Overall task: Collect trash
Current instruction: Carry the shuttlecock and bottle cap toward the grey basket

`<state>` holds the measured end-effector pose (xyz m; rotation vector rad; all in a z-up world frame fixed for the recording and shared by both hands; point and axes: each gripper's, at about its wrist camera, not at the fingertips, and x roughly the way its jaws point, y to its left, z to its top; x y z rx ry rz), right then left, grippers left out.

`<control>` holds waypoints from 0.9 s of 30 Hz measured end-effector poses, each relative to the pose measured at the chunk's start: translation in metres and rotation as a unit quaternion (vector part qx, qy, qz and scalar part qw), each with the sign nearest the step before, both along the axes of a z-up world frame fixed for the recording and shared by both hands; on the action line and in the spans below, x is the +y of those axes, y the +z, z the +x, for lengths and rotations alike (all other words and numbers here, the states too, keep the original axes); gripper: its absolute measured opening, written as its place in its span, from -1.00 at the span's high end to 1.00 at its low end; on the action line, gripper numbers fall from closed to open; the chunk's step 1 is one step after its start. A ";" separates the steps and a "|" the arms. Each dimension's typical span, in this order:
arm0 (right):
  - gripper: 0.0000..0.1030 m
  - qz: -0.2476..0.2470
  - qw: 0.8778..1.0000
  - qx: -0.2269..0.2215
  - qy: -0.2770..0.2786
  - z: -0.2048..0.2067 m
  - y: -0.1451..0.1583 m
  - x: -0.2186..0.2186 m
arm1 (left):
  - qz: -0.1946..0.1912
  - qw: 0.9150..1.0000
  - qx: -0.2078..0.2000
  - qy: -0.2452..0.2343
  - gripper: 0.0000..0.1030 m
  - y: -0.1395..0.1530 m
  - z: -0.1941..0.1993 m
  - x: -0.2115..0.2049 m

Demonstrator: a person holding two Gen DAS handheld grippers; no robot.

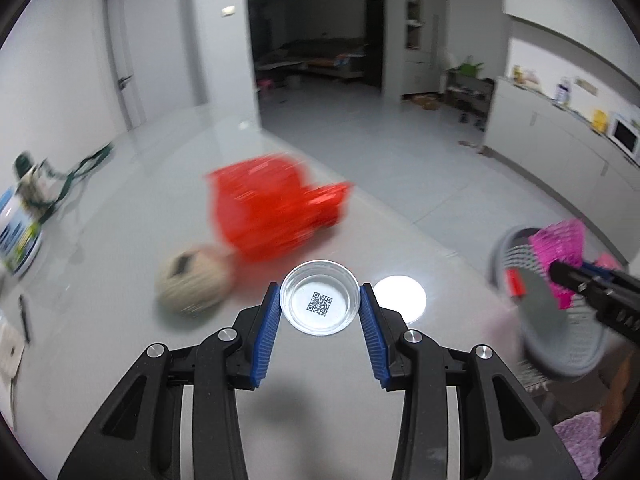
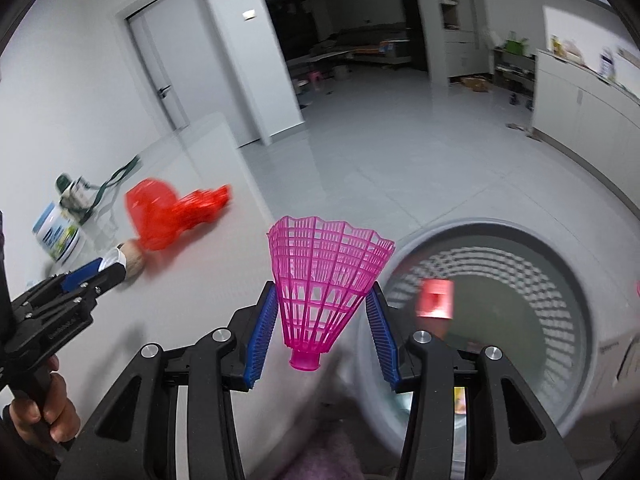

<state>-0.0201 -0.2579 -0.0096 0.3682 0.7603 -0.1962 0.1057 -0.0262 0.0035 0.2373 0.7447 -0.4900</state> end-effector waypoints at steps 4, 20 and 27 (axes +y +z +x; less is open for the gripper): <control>0.15 0.010 0.999 0.003 -0.044 -0.029 -0.006 -0.041 | -0.013 0.999 0.002 -0.052 0.24 0.007 -0.017 -0.060; 0.15 0.036 0.989 0.058 -0.132 -0.103 -0.055 -0.126 | 0.014 0.982 0.053 -0.182 0.24 -0.043 -0.063 -0.216; 0.15 0.036 0.989 0.069 -0.122 -0.101 -0.067 -0.129 | 0.037 0.979 0.072 -0.187 0.24 -0.065 -0.061 -0.226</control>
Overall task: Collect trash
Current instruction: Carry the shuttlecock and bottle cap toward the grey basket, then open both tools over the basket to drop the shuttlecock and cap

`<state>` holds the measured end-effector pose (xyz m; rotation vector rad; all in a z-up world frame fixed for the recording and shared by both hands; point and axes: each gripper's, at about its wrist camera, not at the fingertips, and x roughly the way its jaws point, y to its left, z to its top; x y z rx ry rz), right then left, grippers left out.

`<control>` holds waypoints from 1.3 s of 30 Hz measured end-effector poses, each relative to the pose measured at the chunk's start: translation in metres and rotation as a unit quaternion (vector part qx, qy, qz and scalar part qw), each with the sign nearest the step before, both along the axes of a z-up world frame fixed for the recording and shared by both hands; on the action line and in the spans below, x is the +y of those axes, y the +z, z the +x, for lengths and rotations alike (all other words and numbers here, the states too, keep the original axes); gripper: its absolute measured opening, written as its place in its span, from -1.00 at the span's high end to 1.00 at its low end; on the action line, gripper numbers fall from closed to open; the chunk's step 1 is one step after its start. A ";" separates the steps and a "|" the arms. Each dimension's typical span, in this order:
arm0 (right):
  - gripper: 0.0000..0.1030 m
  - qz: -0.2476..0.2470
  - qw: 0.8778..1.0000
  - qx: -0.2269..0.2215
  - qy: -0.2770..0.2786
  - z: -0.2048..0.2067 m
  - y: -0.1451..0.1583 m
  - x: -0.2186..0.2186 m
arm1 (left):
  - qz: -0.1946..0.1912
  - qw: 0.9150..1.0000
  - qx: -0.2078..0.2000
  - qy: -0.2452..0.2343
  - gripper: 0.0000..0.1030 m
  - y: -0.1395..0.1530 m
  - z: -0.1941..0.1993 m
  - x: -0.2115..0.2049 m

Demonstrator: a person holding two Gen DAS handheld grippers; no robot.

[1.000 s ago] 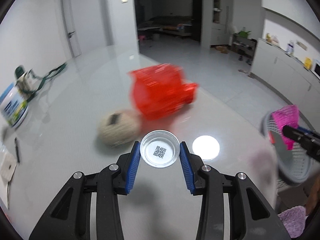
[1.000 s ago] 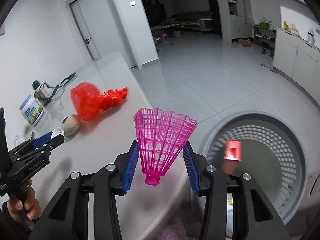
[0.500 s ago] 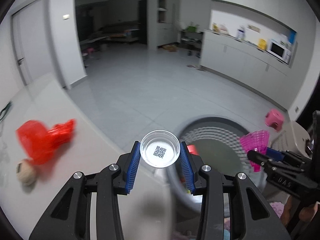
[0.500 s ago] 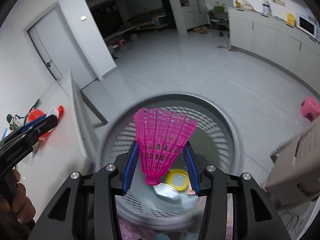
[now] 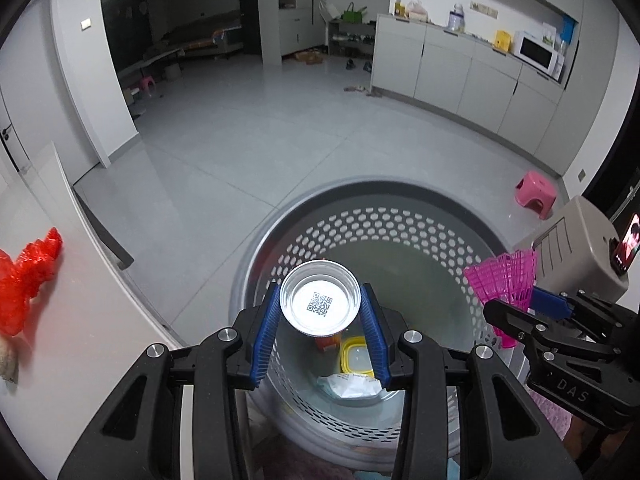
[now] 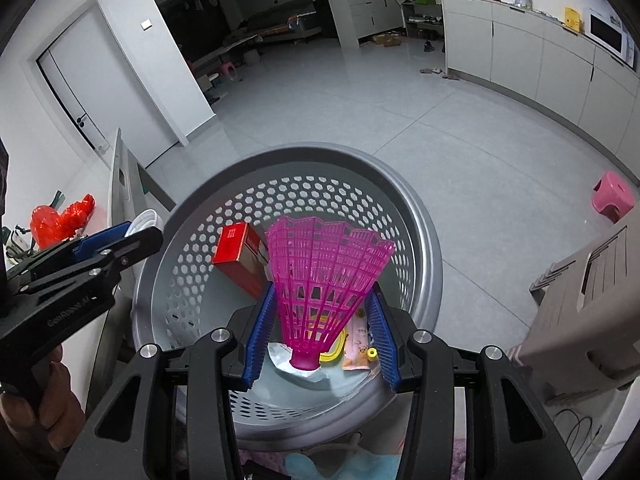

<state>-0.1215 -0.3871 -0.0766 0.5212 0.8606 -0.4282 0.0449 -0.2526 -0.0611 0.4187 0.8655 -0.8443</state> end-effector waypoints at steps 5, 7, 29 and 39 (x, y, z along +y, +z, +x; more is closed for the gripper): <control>0.15 0.004 1.000 0.006 0.004 0.003 -0.005 0.001 | 0.009 1.000 0.013 -0.005 0.24 -0.011 -0.006 -0.006; 0.15 0.005 1.000 0.006 0.003 0.002 -0.007 -0.001 | 0.012 1.000 0.015 -0.006 0.23 -0.013 -0.007 -0.007; -0.17 0.004 1.000 -0.005 -0.018 -0.005 -0.007 -0.010 | 0.018 1.000 0.009 -0.013 -0.17 -0.012 -0.020 -0.012; -0.17 0.004 1.000 -0.004 -0.014 -0.002 -0.007 -0.008 | 0.016 1.000 0.010 -0.005 -0.25 -0.009 -0.017 -0.009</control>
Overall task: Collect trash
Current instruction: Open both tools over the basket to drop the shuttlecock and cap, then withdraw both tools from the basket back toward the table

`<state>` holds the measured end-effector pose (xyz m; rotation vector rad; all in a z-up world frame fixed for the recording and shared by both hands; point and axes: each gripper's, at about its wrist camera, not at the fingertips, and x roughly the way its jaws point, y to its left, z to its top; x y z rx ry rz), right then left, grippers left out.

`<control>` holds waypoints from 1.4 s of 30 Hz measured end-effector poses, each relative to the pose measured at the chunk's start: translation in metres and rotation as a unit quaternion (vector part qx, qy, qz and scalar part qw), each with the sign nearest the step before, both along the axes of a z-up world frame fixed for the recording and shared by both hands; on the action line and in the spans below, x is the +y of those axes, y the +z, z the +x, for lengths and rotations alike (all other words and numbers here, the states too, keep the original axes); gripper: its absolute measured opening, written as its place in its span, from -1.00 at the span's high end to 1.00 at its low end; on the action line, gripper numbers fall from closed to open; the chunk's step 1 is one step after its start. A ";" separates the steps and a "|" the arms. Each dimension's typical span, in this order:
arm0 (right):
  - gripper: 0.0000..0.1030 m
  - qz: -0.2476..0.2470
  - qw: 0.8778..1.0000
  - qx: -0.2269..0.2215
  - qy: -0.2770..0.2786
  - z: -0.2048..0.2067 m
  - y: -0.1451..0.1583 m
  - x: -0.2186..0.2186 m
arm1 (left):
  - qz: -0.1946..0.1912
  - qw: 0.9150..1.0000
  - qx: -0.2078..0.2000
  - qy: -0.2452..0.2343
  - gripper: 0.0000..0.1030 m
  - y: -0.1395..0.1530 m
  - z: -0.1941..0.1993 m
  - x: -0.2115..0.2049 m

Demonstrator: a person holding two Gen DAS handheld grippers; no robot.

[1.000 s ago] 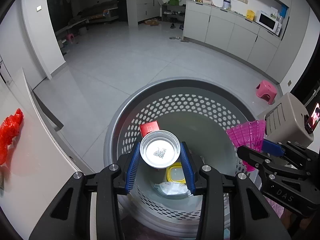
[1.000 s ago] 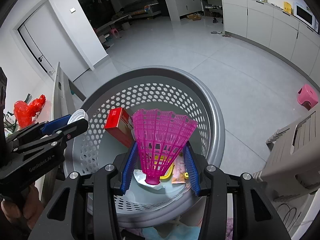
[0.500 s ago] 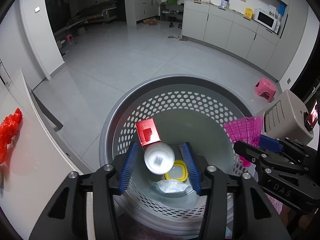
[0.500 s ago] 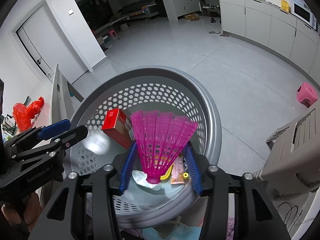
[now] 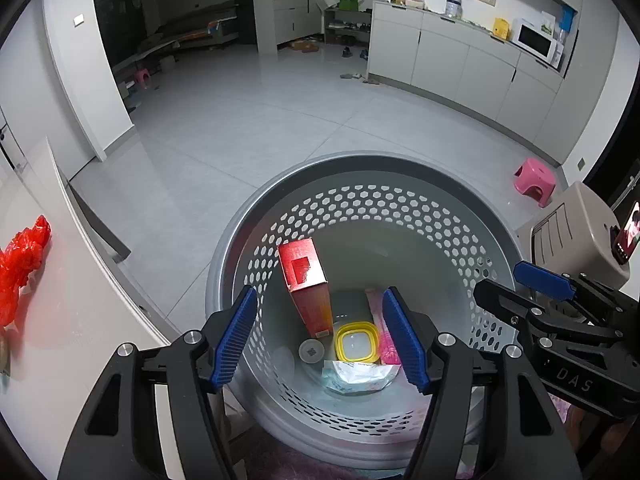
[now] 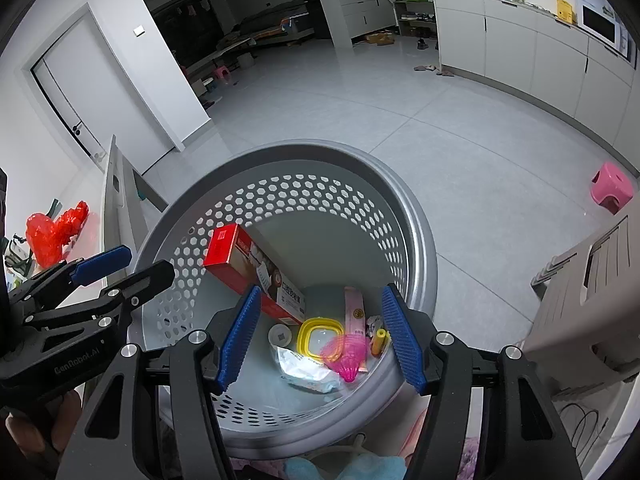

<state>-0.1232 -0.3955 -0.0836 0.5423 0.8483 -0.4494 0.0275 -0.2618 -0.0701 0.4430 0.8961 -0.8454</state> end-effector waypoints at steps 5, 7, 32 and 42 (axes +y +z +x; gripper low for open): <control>-0.17 -0.001 1.000 0.001 0.001 -0.001 0.000 0.002 | -0.003 1.000 -0.002 0.004 -0.29 0.002 0.000 0.003; -0.17 -0.002 1.000 -0.001 0.001 -0.001 0.001 0.003 | -0.005 1.000 -0.002 0.007 -0.32 0.002 0.001 0.004; -0.25 -0.027 0.997 -0.023 0.063 0.031 0.029 0.036 | -0.044 0.994 -0.039 0.091 -0.61 0.034 0.024 0.074; -0.27 -0.041 0.986 -0.042 0.158 0.099 0.050 0.086 | -0.065 0.978 -0.057 0.189 -0.65 0.057 0.060 0.147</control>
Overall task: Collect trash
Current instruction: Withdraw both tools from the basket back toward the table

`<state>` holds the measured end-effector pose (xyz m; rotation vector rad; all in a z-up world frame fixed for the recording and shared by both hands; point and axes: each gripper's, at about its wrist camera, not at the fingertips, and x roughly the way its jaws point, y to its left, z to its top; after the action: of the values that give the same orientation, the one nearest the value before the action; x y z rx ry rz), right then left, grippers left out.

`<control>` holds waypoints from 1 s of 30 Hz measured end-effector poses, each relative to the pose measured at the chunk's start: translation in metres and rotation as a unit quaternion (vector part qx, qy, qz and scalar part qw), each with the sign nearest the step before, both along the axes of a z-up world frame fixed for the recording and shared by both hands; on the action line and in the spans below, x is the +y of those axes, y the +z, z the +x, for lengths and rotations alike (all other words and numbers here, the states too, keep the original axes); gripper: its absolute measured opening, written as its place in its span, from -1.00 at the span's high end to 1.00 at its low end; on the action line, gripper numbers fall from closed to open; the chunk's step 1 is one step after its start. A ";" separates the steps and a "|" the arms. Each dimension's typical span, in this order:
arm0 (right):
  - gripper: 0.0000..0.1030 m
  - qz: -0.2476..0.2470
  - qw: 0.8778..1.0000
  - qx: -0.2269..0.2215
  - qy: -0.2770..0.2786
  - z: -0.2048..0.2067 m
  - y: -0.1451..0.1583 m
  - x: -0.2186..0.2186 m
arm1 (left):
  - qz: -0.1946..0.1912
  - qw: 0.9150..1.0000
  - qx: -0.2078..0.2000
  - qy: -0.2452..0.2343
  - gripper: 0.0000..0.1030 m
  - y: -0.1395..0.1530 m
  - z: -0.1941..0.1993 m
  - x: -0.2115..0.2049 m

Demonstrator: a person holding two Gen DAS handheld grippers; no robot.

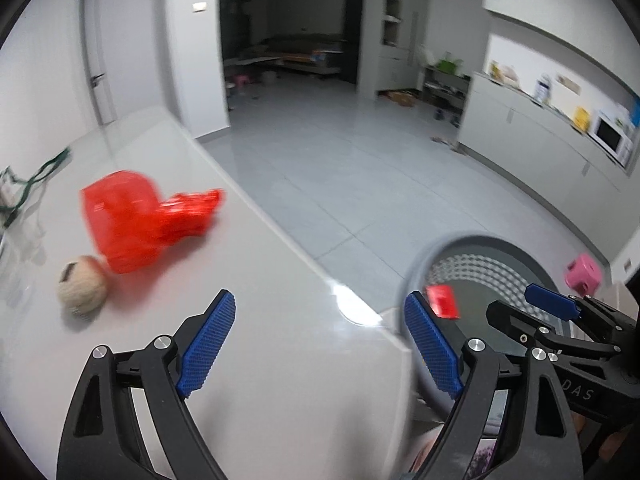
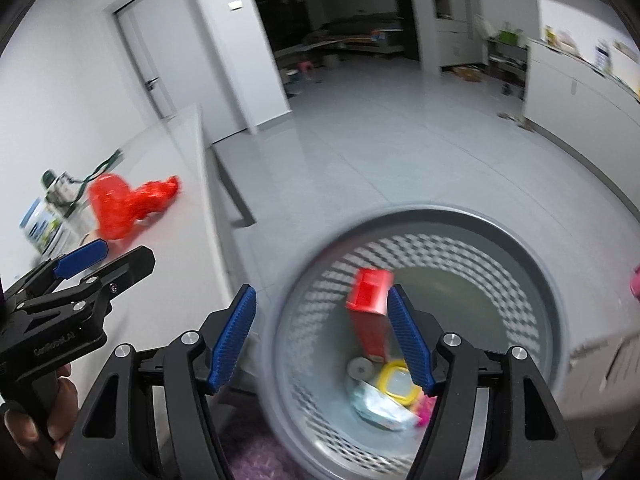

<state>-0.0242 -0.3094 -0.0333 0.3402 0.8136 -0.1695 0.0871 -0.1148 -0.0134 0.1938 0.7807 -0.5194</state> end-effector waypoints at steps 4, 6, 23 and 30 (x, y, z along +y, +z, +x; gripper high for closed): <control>-0.28 0.000 0.999 -0.006 0.040 0.031 0.006 0.025 | 0.000 0.999 -0.004 0.048 -0.65 0.004 0.016 0.039; -0.28 0.001 0.998 -0.010 0.061 0.047 0.009 0.039 | 0.001 0.997 -0.006 0.072 -0.65 0.006 0.023 0.058; -0.44 -0.031 0.976 -0.041 0.212 0.175 0.038 0.168 | 0.007 0.972 -0.031 0.234 -0.65 0.012 0.077 0.183; -0.48 -0.042 0.968 -0.043 0.242 0.204 0.039 0.198 | 0.010 0.965 -0.043 0.260 -0.69 0.006 0.100 0.201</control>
<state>0.1796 -0.1118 0.0052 0.0605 0.7786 0.2667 0.1874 0.0866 -0.0069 0.0240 0.7165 -0.0059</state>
